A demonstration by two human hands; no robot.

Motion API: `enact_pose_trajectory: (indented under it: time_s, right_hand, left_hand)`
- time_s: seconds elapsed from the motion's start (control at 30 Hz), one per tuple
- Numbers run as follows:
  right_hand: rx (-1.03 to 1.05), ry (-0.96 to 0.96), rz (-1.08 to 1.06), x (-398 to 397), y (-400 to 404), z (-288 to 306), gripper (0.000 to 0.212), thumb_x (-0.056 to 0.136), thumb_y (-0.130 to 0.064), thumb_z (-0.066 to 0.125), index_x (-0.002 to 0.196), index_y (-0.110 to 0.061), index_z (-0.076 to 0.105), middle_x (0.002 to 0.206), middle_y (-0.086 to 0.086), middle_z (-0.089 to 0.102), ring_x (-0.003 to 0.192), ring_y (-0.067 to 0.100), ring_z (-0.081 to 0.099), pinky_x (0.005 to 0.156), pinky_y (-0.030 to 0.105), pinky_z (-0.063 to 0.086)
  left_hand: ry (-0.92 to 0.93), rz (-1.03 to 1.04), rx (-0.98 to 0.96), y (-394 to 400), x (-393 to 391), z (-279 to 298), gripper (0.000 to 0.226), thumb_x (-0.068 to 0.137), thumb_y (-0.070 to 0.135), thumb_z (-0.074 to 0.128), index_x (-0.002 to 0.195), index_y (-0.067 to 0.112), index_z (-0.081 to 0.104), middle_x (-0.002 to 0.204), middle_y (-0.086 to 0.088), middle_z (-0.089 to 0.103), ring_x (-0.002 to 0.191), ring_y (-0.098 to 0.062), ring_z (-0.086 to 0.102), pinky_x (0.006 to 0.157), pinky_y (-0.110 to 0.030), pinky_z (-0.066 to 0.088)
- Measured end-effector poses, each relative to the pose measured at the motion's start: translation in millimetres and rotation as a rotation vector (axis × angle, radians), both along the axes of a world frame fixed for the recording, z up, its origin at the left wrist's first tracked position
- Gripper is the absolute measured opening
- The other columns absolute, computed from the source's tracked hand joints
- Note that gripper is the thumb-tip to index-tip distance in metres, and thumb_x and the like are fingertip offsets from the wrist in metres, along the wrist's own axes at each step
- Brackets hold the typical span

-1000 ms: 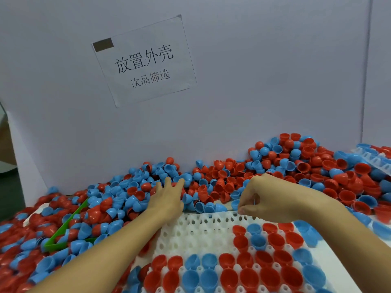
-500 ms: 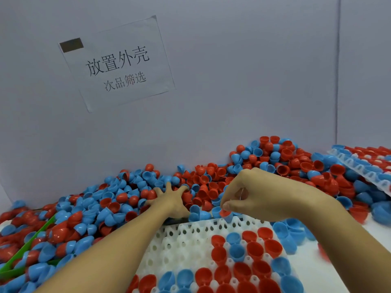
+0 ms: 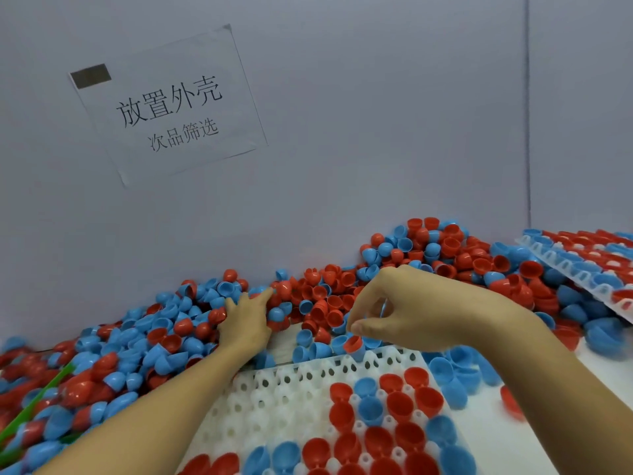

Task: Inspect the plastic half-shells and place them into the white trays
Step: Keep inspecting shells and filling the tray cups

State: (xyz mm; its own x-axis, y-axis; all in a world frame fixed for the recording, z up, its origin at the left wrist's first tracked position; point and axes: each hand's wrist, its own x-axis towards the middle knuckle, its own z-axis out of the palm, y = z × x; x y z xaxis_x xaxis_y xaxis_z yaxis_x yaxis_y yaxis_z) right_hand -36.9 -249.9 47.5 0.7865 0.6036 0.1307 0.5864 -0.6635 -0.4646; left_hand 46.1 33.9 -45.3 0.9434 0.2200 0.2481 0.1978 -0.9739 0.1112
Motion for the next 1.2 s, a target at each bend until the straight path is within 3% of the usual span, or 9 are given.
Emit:
enact_pose_trajectory:
  time_s: [0.1, 0.2, 0.37, 0.5, 0.63, 0.8, 0.97, 1.1, 1.2]
  right_hand:
    - [-0.003, 0.001, 0.006, -2, 1, 2, 0.019, 0.098, -0.037, 0.059, 0.109, -0.034, 0.074, 0.094, -0.024, 0.068, 0.080, -0.008, 0.063, 0.064, 0.010, 0.047]
    - [-0.010, -0.002, 0.009, -4, 1, 3, 0.019, 0.098, -0.037, 0.059, 0.110, -0.034, 0.073, 0.102, -0.021, 0.071, 0.082, -0.007, 0.063, 0.065, 0.010, 0.048]
    - [-0.035, -0.004, 0.011, -6, 3, 3, 0.021, 0.098, -0.038, 0.059, 0.112, -0.035, 0.073, 0.106, -0.022, 0.070, 0.083, -0.008, 0.062, 0.069, 0.011, 0.049]
    - [-0.060, 0.002, 0.009, -7, 5, 2, 0.021, 0.097, -0.041, 0.058, 0.112, -0.036, 0.072, 0.109, -0.019, 0.071, 0.089, -0.003, 0.064, 0.082, 0.021, 0.055]
    - [-0.081, 0.005, 0.014, -6, 8, 2, 0.021, 0.098, -0.042, 0.057, 0.112, -0.036, 0.072, 0.110, -0.017, 0.071, 0.091, 0.000, 0.066, 0.086, 0.025, 0.057]
    - [-0.092, 0.014, 0.005, -5, 8, -1, 0.021, 0.097, -0.044, 0.057, 0.110, -0.036, 0.073, 0.107, -0.016, 0.072, 0.090, 0.003, 0.067, 0.086, 0.028, 0.058]
    - [-0.100, 0.019, 0.005, -4, 8, -2, 0.021, 0.097, -0.044, 0.057, 0.109, -0.038, 0.073, 0.107, -0.017, 0.072, 0.089, 0.002, 0.067, 0.084, 0.027, 0.058]
    - [-0.098, 0.026, 0.004, -3, 8, -2, 0.020, 0.097, -0.044, 0.057, 0.109, -0.039, 0.073, 0.106, -0.017, 0.072, 0.088, 0.002, 0.068, 0.083, 0.027, 0.058]
    - [-0.100, 0.025, 0.003, -3, 8, -2, 0.020, 0.096, -0.044, 0.057, 0.109, -0.039, 0.072, 0.107, -0.018, 0.071, 0.088, 0.002, 0.067, 0.083, 0.026, 0.058]
  left_hand:
    - [-0.170, -0.046, -0.314, 15, 2, 15, 0.058, 0.086, 0.004, 0.066, 0.137, 0.028, 0.050, 0.123, -0.007, 0.060, 0.115, -0.032, 0.056, 0.084, -0.040, 0.054]
    - [-0.308, -0.039, -0.721, 31, -1, 32, 0.058, 0.083, 0.001, 0.073, 0.132, 0.025, 0.055, 0.114, -0.003, 0.066, 0.099, -0.023, 0.065, 0.073, -0.029, 0.050]
    - [-0.419, 0.011, -1.381, 53, -16, 42, 0.049, 0.092, 0.004, 0.065, 0.123, 0.040, 0.054, 0.110, 0.004, 0.068, 0.090, -0.019, 0.069, 0.056, -0.039, 0.058]
    - [-0.527, 0.029, -1.681, 68, -27, 37, 0.057, 0.095, 0.005, 0.062, 0.141, 0.034, 0.047, 0.121, -0.005, 0.065, 0.087, -0.018, 0.069, 0.054, -0.041, 0.057]
    - [-0.551, 0.053, -1.813, 74, -36, 30, 0.063, 0.093, 0.002, 0.063, 0.144, 0.033, 0.043, 0.131, -0.011, 0.060, 0.103, -0.025, 0.066, 0.064, -0.050, 0.056]
    - [-0.532, 0.039, -1.859, 71, -40, 33, 0.063, 0.091, -0.001, 0.063, 0.142, 0.031, 0.043, 0.136, -0.012, 0.054, 0.109, -0.032, 0.063, 0.069, -0.059, 0.054]
    - [-0.473, -0.010, -1.876, 62, -40, 40, 0.066, 0.092, 0.000, 0.061, 0.145, 0.034, 0.041, 0.143, -0.012, 0.049, 0.119, -0.040, 0.058, 0.086, -0.072, 0.049]
    - [-0.442, -0.064, -1.870, 52, -41, 44, 0.062, 0.092, -0.002, 0.060, 0.141, 0.034, 0.044, 0.136, -0.011, 0.051, 0.116, -0.041, 0.059, 0.087, -0.075, 0.047]
    - [-0.425, -0.132, -1.860, 47, -48, 43, 0.057, 0.093, -0.002, 0.060, 0.137, 0.032, 0.049, 0.127, -0.008, 0.057, 0.109, -0.035, 0.064, 0.079, -0.068, 0.054]
